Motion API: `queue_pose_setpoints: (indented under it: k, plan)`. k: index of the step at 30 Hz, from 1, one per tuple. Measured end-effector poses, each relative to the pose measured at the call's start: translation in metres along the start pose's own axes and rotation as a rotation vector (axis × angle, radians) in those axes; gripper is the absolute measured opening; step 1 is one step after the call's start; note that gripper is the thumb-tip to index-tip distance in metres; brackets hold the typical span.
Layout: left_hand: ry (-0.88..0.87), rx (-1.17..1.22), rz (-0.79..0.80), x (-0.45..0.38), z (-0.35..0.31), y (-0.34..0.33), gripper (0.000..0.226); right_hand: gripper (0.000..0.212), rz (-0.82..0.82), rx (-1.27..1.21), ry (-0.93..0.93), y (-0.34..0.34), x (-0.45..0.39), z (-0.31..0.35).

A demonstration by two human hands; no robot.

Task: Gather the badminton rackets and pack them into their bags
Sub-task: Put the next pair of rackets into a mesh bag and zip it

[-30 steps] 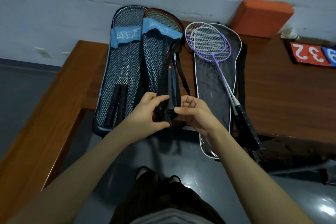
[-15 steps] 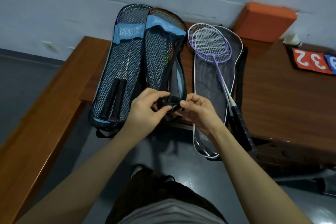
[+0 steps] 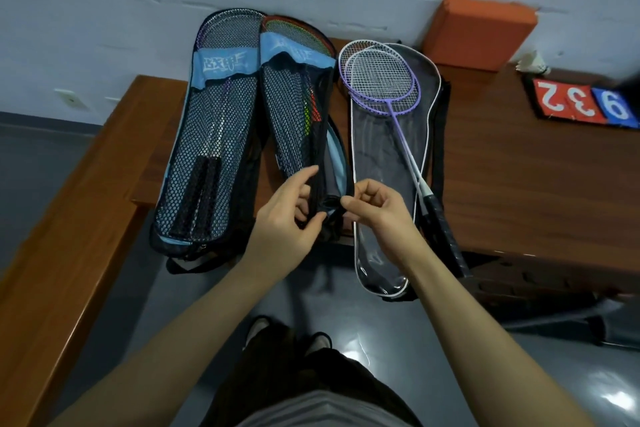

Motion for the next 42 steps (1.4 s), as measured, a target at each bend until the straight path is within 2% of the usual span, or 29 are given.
queue_pose_setpoints:
  k: [6,12,17,19,22,24,30,34,38,42]
  plan:
    - [-0.038,0.004,-0.028,-0.004,-0.007,-0.008,0.046,0.020,-0.036,-0.162,-0.101,0.010,-0.001,0.001]
    - [-0.075,0.001,-0.062,-0.004,-0.011,-0.012,0.033,0.030,-0.069,-0.028,-0.064,0.011,-0.005,0.007]
    - [-0.046,0.041,0.001,0.002,-0.006,-0.023,0.040,0.027,-0.093,0.093,-0.021,0.016,-0.001,0.004]
    - [0.028,0.124,0.038,0.006,-0.001,-0.033,0.043,0.027,-0.152,0.118,-0.009,0.023,0.002,-0.001]
    - [0.328,0.400,0.088,0.011,0.007,-0.052,0.043,0.026,-0.252,0.068,-0.026,0.040,0.009,-0.013]
    - [0.457,0.474,0.100,0.011,0.009,-0.065,0.039,0.023,-0.270,0.008,-0.043,0.049,0.014,-0.021]
    - [0.496,0.492,0.131,0.005,0.002,-0.073,0.029,0.026,-0.241,-0.044,-0.070,0.060,0.014,-0.021]
    - [0.494,0.512,0.111,0.000,0.001,-0.071,0.028,0.031,-0.268,-0.035,-0.105,0.064,0.008,-0.021]
    - [0.407,0.414,0.180,0.003,0.004,-0.083,0.030,0.027,-0.262,-0.030,-0.132,0.065,0.014,-0.030]
    - [0.162,0.168,0.280,0.006,0.008,-0.096,0.033,0.018,-0.311,-0.023,-0.127,0.075,0.019,-0.037]
Point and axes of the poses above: each hand's wrist, its own x-axis away from the middle knuckle, its own y-axis out of the back of the hand, z = x × y, the point moved 5 cm from there along -x, towards the middle knuckle, and after that the axes turned 8 degrees about -x, right-handed, at the moved point
